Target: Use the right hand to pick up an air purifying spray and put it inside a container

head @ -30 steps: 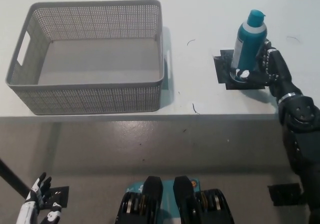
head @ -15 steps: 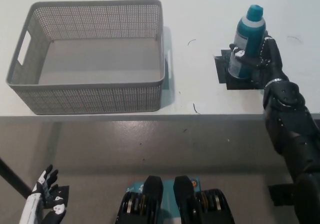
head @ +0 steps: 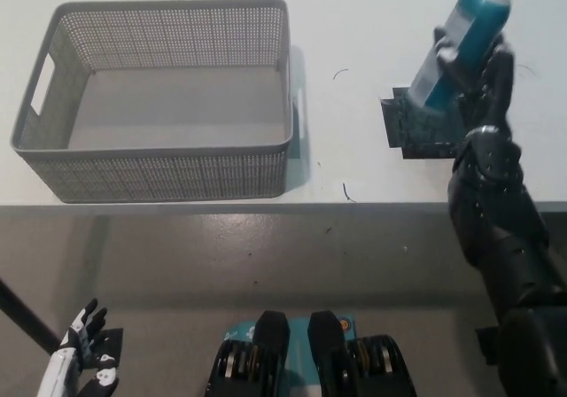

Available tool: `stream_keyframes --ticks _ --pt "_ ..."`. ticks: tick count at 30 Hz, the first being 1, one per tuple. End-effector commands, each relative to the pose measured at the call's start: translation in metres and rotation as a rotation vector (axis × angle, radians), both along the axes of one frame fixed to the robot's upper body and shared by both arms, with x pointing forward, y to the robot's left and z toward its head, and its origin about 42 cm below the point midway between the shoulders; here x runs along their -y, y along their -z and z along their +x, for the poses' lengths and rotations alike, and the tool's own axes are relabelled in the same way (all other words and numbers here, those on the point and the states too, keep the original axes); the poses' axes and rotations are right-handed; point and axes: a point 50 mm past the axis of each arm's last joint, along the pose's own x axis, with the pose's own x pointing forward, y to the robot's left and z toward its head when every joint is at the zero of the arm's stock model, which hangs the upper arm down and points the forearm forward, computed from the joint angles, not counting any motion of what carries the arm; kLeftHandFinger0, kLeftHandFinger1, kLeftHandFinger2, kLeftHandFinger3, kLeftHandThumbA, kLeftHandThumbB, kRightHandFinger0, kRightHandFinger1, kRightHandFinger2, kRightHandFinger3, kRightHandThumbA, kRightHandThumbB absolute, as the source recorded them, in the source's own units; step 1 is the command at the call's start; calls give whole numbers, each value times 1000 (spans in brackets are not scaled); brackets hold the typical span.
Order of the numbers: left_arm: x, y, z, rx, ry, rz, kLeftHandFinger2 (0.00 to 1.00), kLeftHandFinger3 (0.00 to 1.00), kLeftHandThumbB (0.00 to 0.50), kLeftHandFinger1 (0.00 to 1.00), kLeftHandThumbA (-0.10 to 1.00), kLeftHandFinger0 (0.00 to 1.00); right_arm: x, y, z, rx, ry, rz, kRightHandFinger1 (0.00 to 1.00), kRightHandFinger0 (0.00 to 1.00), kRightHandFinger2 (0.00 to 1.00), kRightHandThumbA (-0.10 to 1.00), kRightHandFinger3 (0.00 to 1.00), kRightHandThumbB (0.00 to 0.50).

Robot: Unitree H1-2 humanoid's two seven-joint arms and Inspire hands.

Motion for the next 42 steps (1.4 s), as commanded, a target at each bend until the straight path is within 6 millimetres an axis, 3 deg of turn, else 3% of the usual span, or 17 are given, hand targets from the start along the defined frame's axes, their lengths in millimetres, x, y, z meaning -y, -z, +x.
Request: stream_keyframes --ticks 1,4,6,8,9,11,13,16,18,19,23,25,27,31,35,37,42 --pt "-6 -7 1 10 12 25 1000 1000 435 1000 222 1000 -12 -118 5 321 38 -83 328 402 405 -100 440 425" --pt "-7 -9 1 12 14 22 1000 1000 413 1000 203 1000 -29 -162 0 400 2 -92 363 411 411 -100 440 421" --pt "-7 -8 0 12 16 21 1000 1000 393 1000 221 1000 -43 -185 -7 433 -22 -102 248 322 349 -100 425 437" --pt "-6 -7 -1 11 16 24 1000 1000 390 1000 239 1000 -58 -203 -13 491 -82 -102 247 303 368 -100 441 408" --pt "-5 -8 0 12 17 23 1000 1000 394 1000 262 1000 -69 -216 -16 511 -79 -147 263 302 425 -100 431 426" --pt "-3 -8 -2 13 20 27 1000 1000 400 1000 260 1000 -81 -225 -19 542 -99 -197 249 259 414 -100 415 433" --pt "-2 -8 -1 11 26 31 1000 1000 405 1000 263 1000 -92 -230 -24 550 -113 -217 123 98 422 -100 383 454" --pt "-2 -10 0 10 34 49 1000 1000 421 1000 313 1000 -116 -232 -29 580 -172 -252 219 183 400 -100 382 445" --pt "-3 -10 0 14 32 47 1000 1000 410 1000 280 1000 -126 -228 -31 574 -209 -244 298 275 404 -100 385 438" --pt "-4 -10 1 18 34 53 1000 1000 417 1000 288 1000 -131 -223 -32 565 -223 -249 346 562 389 -100 390 430" --pt "-4 -12 6 19 40 47 1000 1000 432 1000 289 1000 -149 -211 -34 521 -284 -263 337 402 397 -100 396 430" --pt "-5 -13 6 21 40 50 1000 1000 435 1000 286 1000 -159 -200 -36 518 -306 -295 284 302 370 -100 362 449" --pt "-4 -13 8 21 36 51 1000 1000 435 1000 283 1000 -166 -191 -36 472 -344 -284 286 308 367 -100 360 443" --pt "-3 -13 5 15 40 34 1000 1000 435 1000 278 1000 -186 -130 -34 383 -420 -336 317 353 369 -100 370 440" --pt "-2 -14 3 5 35 46 1000 1000 440 1000 331 1000 -193 -97 -33 316 -447 -404 345 381 384 -100 401 434" --pt "-3 -15 4 8 39 53 1000 1000 434 1000 321 1000 -195 -86 -33 285 -447 -417 380 451 386 -100 401 437" --pt "-4 -17 8 20 42 49 1000 1000 427 1000 301 1000 -202 -56 -35 235 -484 -377 350 363 399 -100 391 435"
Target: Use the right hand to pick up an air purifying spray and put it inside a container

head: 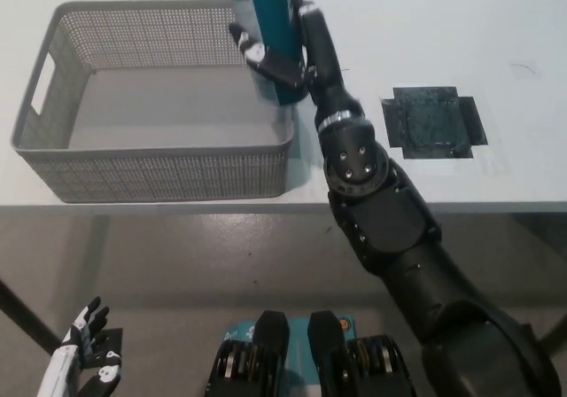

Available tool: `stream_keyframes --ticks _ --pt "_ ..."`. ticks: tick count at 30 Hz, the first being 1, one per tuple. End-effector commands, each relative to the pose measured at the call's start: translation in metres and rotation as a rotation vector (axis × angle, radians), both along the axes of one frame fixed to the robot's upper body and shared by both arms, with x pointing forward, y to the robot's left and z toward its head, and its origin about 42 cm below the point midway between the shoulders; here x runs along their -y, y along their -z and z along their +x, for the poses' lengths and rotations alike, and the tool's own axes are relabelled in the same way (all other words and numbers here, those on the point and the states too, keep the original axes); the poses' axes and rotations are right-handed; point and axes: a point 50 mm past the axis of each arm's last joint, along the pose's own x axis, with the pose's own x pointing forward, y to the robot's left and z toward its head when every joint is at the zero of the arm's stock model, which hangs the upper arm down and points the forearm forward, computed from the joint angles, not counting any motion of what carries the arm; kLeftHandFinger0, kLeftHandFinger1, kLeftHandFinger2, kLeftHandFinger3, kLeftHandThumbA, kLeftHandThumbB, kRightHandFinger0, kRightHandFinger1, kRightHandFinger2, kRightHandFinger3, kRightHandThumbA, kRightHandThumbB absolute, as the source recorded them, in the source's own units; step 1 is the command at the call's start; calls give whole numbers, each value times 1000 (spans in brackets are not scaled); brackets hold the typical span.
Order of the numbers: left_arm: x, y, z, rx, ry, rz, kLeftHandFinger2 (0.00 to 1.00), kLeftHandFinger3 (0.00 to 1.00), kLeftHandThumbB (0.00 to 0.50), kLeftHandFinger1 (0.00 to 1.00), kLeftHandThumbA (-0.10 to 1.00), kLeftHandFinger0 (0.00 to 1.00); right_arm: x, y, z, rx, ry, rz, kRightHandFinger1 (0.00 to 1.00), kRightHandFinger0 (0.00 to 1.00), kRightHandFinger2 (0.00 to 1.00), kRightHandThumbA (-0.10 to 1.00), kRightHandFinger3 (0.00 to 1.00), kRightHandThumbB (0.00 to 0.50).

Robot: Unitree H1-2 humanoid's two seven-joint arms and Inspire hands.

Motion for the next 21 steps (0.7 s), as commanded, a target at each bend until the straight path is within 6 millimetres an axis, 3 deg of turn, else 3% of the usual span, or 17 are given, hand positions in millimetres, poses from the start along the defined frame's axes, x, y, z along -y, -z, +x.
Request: stream_keyframes --ticks 1,6,10,15,16,17,18,19,21 --pt "-5 -13 5 39 32 29 1000 1000 422 1000 301 1000 -23 -20 -5 122 -85 33 348 361 398 -100 386 428" --pt "-5 -13 5 44 41 47 1000 1000 414 1000 307 1000 -26 5 -10 66 -114 29 340 355 401 -100 388 416" --pt "-5 -14 4 44 41 49 1000 1000 411 1000 288 1000 -26 22 -13 9 -122 24 386 414 443 -100 414 413" --pt "-5 -14 4 29 42 47 1000 1000 406 1000 268 1000 -25 26 -11 -6 -123 27 403 461 434 -100 418 428" --pt "-5 -14 4 30 42 48 1000 1000 409 1000 279 1000 -24 26 -12 4 -128 19 457 494 485 -100 489 441" --pt "-5 -14 4 32 40 43 1000 1000 412 1000 271 1000 -25 25 -11 -10 -165 -31 970 906 1000 195 1000 498" --pt "-5 -14 4 33 39 41 1000 1000 413 1000 271 1000 -25 25 -10 -17 -182 -52 1000 1000 1000 284 1000 500" --pt "-5 -13 3 27 40 27 1000 1000 421 1000 268 1000 -24 25 -8 -42 -242 -109 1000 1000 1000 456 1000 500" --pt "-5 -13 1 22 33 36 1000 1000 434 1000 279 1000 -20 25 -7 -21 -255 -129 1000 1000 1000 610 1000 500"
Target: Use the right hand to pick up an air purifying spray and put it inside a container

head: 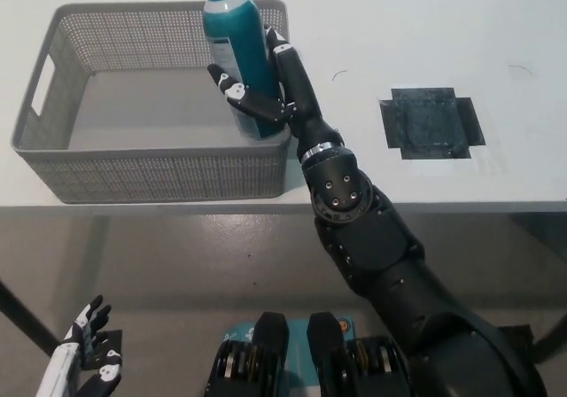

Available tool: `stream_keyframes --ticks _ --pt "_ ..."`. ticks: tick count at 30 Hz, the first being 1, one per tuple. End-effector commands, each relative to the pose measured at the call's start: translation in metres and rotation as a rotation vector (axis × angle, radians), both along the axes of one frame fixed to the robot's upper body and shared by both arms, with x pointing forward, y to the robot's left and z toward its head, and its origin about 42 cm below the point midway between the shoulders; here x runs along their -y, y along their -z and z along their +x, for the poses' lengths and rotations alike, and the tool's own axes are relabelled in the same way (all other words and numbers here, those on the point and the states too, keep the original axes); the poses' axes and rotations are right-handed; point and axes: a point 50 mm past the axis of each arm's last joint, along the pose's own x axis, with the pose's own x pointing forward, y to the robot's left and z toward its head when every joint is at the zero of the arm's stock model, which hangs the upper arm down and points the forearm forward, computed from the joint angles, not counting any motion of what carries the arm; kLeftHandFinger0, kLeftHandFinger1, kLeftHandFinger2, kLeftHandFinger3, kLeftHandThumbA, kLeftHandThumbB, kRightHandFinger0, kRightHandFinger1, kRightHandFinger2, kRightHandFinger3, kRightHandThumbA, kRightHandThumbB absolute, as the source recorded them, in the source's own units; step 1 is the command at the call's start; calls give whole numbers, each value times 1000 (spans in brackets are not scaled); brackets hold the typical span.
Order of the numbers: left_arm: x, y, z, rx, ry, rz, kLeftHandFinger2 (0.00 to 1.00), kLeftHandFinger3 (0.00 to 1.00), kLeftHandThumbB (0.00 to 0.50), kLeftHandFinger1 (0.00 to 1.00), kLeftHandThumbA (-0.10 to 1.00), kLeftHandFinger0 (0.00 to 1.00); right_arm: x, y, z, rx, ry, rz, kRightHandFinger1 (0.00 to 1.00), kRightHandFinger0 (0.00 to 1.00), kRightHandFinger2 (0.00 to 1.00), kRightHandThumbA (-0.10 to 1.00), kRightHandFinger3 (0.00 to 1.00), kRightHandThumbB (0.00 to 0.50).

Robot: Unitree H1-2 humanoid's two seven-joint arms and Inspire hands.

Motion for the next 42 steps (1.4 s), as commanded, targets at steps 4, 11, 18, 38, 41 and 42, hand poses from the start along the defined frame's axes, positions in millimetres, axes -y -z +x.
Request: stream_keyframes --ticks 4,11,18,38,41,42 --pt "-6 -9 0 28 13 7 1000 1000 427 1000 225 1000 -3 -12 3 15 -159 -79 1000 1000 1000 665 1000 500" --pt "-4 -5 0 15 13 -31 1000 1000 457 1000 233 1000 10 -35 0 89 -166 -120 1000 1000 1000 730 1000 500" --pt "-4 -6 -3 20 11 7 1000 1000 431 1000 174 1000 35 -75 -16 194 -190 0 1000 1000 1000 626 1000 500" --pt "-12 -2 -10 18 -28 -17 1000 1000 388 1000 554 1000 215 -49 -170 500 79 -4 1000 1000 1000 786 1000 500" --pt "-13 0 -14 26 -35 -31 1000 1000 377 1000 703 1000 243 7 -196 395 163 -55 1000 1000 1000 927 1000 500" --pt "-13 0 -14 23 -39 -32 1000 1000 375 1000 747 1000 249 27 -206 340 184 -60 1000 1000 1000 935 1000 482"
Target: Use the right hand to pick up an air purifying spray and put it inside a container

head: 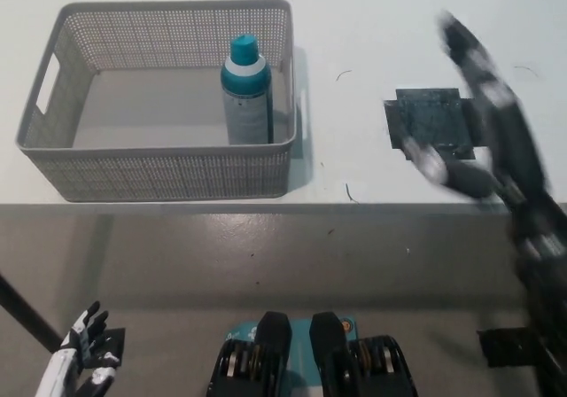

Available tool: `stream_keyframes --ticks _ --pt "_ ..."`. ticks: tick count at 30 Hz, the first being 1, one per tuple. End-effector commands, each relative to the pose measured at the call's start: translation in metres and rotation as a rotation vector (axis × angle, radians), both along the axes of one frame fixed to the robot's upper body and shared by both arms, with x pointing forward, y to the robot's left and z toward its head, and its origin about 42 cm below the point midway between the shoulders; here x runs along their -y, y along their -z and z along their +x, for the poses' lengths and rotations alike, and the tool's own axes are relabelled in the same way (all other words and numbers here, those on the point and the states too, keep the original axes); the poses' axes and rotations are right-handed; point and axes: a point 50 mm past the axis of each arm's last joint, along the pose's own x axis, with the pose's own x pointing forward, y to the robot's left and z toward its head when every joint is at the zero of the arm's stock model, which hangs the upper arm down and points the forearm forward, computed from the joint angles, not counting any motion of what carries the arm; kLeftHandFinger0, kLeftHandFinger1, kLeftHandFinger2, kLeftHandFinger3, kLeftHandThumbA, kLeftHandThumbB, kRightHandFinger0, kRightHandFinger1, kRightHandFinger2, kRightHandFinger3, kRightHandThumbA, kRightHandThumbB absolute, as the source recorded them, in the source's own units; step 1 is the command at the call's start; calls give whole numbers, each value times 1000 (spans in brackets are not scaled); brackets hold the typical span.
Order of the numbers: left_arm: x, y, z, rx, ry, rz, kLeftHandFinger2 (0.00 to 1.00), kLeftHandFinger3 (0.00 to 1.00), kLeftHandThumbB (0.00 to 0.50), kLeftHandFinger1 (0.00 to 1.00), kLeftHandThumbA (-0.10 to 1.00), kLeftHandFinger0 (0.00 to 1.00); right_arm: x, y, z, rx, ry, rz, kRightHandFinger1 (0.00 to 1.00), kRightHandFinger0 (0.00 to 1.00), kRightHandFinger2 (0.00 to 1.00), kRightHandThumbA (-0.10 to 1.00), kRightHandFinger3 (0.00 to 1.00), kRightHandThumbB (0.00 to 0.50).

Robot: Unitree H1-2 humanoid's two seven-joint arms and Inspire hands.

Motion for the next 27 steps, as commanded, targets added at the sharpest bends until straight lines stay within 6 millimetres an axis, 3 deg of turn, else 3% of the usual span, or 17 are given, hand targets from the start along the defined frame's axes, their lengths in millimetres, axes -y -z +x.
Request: stream_keyframes --ticks 1,3,5,7,9,10,13,16,22,27 --pt "-8 -4 -7 40 -24 -15 1000 1000 355 1000 780 1000 36 41 -51 11 78 -27 1000 1000 1000 995 1000 457" --pt "-6 -3 -7 32 -41 -17 1000 1000 376 1000 867 1000 49 79 -68 -60 96 -52 1000 1000 1000 1000 1000 424" --pt "-3 -1 -9 27 -49 -24 1000 1000 381 1000 925 1000 59 104 -81 -140 101 -53 1000 1000 1000 962 1000 424" --pt "-5 -2 -9 29 -56 -24 1000 1000 368 1000 956 1000 66 135 -95 -254 122 -103 1000 1000 1000 966 1000 390" --pt "-4 0 -13 23 -52 -30 1000 1000 395 1000 984 1000 78 165 -116 -365 163 -146 1000 1000 1000 952 1000 425" --pt "-3 1 -13 25 -54 -30 1000 1000 403 1000 994 1000 83 175 -123 -407 178 -146 1000 1000 1000 924 1000 418" --pt "-10 -2 -13 36 -72 -29 1000 1000 465 1000 1000 1000 87 202 -124 -498 208 -155 1000 1000 1000 918 1000 416" --pt "-13 -4 -15 56 -68 -26 1000 1000 434 1000 1000 1000 88 213 -120 -546 206 -89 1000 1000 1000 921 1000 423" --pt "-13 -6 -15 58 -82 -21 1000 1000 484 1000 1000 1000 87 215 -105 -538 218 -131 1000 1000 1000 934 1000 439" --pt "-13 -6 -13 65 -76 -26 1000 1000 494 1000 1000 1000 88 210 -99 -520 216 -145 1000 1000 1000 951 1000 448"
